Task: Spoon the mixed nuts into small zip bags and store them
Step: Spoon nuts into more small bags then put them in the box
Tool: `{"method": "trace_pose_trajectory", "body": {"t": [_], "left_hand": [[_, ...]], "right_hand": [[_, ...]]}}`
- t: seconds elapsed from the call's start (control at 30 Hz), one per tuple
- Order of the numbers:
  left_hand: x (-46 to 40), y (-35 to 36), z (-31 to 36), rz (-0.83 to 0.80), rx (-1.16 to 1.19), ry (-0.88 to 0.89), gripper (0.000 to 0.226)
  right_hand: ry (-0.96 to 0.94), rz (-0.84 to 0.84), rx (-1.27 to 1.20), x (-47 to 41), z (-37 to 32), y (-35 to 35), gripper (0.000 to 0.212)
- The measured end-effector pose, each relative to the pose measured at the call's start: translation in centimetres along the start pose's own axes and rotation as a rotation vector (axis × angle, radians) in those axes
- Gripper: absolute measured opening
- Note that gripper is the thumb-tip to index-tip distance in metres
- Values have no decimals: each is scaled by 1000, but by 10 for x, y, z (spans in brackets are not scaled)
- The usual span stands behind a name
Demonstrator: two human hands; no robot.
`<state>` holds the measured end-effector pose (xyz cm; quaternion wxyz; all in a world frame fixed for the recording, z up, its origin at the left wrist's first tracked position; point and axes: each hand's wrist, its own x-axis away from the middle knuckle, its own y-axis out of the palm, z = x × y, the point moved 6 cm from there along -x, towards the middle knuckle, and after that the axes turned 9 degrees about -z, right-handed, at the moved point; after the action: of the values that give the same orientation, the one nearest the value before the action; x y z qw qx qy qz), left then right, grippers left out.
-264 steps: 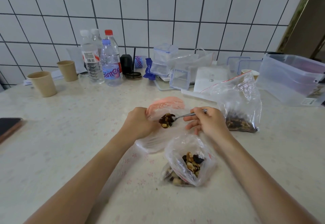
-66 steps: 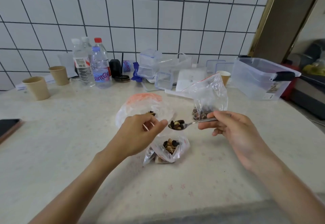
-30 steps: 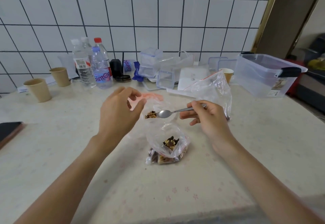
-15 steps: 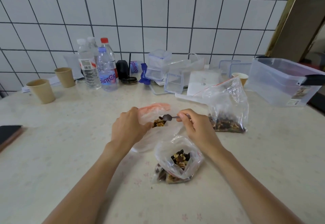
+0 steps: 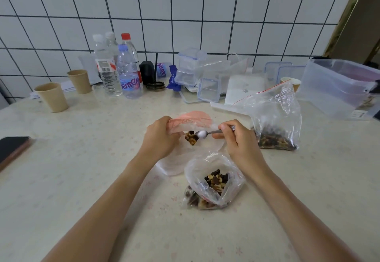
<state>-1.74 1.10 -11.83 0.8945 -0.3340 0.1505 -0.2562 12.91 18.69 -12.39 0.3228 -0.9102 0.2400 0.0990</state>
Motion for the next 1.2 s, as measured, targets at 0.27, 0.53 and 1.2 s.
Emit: {"method": "trace_pose_trajectory", "body": {"t": [0.27, 0.53, 1.2], "left_hand": [[4, 4, -3, -61, 161, -77, 21], [6, 9, 0, -73, 194, -52, 24], [0, 1, -5, 50, -133, 103, 24]], "right_hand": [[77, 59, -124, 2, 1, -2, 24], [157, 9, -186, 3, 4, 4, 28], [358, 38, -556, 8, 25, 2, 33]]}}
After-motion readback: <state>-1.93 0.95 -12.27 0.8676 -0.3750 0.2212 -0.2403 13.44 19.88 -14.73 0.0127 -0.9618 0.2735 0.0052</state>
